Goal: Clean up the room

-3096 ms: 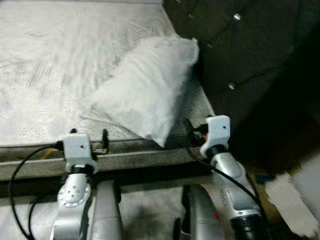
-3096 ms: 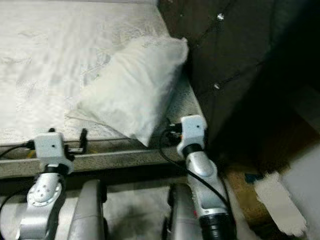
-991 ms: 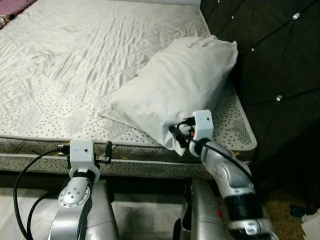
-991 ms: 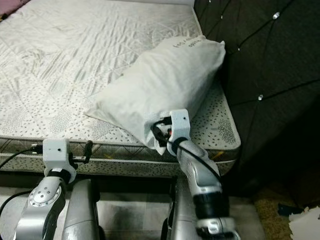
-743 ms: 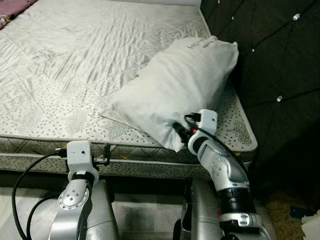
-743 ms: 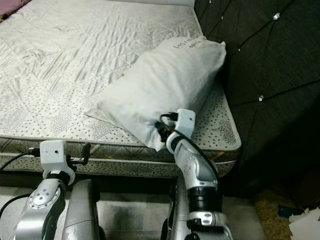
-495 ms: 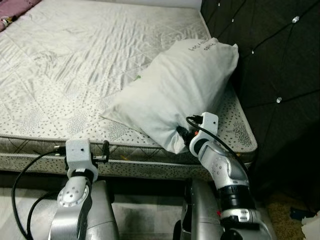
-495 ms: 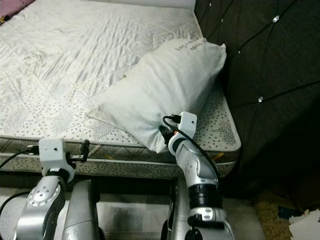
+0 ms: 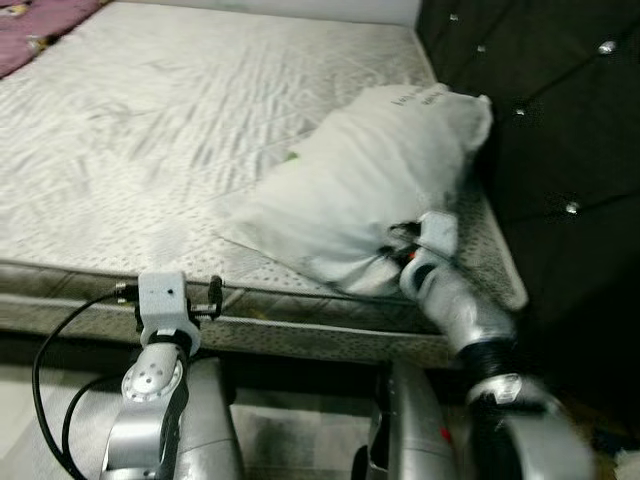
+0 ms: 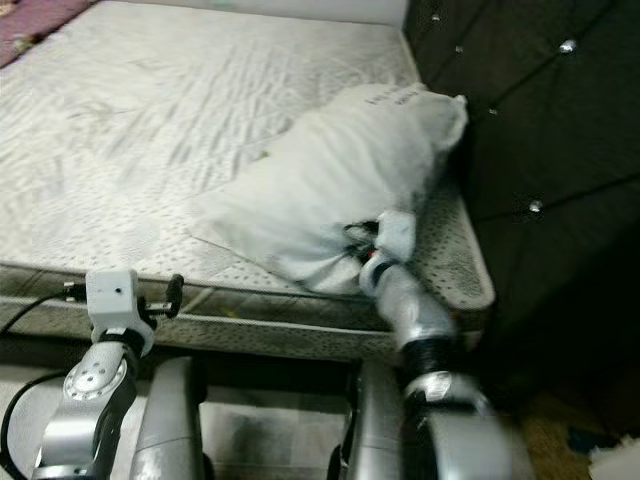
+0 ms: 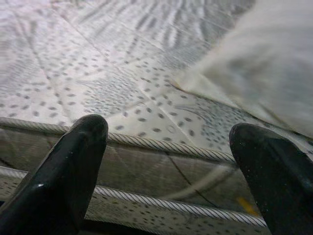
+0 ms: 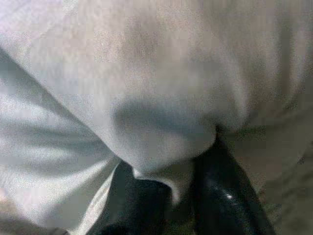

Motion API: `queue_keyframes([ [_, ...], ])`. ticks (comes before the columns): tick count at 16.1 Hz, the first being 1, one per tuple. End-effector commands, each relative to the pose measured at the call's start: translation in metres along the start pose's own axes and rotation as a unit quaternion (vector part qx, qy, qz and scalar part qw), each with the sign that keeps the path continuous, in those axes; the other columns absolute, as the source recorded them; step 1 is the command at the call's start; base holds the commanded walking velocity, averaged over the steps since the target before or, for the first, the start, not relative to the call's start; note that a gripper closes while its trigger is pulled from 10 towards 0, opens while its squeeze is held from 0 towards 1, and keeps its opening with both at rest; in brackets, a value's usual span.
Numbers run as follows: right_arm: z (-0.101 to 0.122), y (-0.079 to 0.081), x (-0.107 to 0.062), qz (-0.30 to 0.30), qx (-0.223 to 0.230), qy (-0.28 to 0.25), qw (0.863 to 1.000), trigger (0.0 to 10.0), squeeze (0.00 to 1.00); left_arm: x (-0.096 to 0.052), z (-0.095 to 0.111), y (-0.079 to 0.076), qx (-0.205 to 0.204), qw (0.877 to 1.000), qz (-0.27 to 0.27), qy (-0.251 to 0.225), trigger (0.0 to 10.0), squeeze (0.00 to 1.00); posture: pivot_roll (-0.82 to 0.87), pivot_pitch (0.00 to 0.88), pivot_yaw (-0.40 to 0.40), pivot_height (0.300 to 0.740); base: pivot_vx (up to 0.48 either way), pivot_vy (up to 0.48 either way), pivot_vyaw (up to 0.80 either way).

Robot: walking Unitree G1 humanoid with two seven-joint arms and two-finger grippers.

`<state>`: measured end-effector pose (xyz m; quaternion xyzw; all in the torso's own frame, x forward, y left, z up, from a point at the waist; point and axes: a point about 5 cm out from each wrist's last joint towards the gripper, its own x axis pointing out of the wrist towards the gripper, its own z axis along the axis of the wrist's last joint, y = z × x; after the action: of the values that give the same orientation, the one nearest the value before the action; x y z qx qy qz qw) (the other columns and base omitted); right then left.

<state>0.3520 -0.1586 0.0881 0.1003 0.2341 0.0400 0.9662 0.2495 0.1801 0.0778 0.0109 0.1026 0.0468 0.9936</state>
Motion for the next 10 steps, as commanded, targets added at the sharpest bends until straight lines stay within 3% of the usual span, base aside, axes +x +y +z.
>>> queue_keyframes([
  [1, 0.026, -0.021, -0.003, -0.042, -0.012, -0.052, 0.998, 0.0, 0.00, 0.002, 0.000, 0.000, 0.005, 1.000, 0.004, -0.001, 10.0, 0.00, 0.14, 0.000, -0.051, 0.514, 0.000, 0.000, 0.00],
  [3, 0.054, -0.043, -0.006, -0.076, -0.038, -0.091, 0.992, 0.0, 0.00, 0.005, 0.001, 0.000, 0.005, 1.000, 0.005, -0.003, 10.0, 0.00, 0.13, 0.000, -0.050, 0.514, 0.000, 0.000, 0.00],
  [5, 0.104, -0.081, -0.020, -0.144, -0.050, -0.155, 0.976, 0.0, 0.00, 0.004, -0.001, -0.004, 0.006, 1.000, 0.002, -0.003, 10.0, 0.00, 0.13, 0.000, -0.046, 0.514, 0.000, 0.000, 0.00],
  [7, 0.126, -0.100, -0.033, -0.184, -0.058, -0.190, 0.963, 0.0, 0.00, 0.003, -0.001, -0.005, 0.009, 1.000, -0.001, -0.005, 10.0, 0.00, 0.13, 0.000, -0.041, 0.514, 0.000, 0.000, 0.00],
  [10, 0.163, -0.131, -0.062, -0.259, -0.059, -0.263, 0.928, 0.0, 0.00, 0.005, -0.001, -0.003, 0.017, 1.000, 0.002, -0.007, 10.0, 0.00, 0.13, 0.000, -0.029, 0.514, 0.000, 0.000, 0.00],
])
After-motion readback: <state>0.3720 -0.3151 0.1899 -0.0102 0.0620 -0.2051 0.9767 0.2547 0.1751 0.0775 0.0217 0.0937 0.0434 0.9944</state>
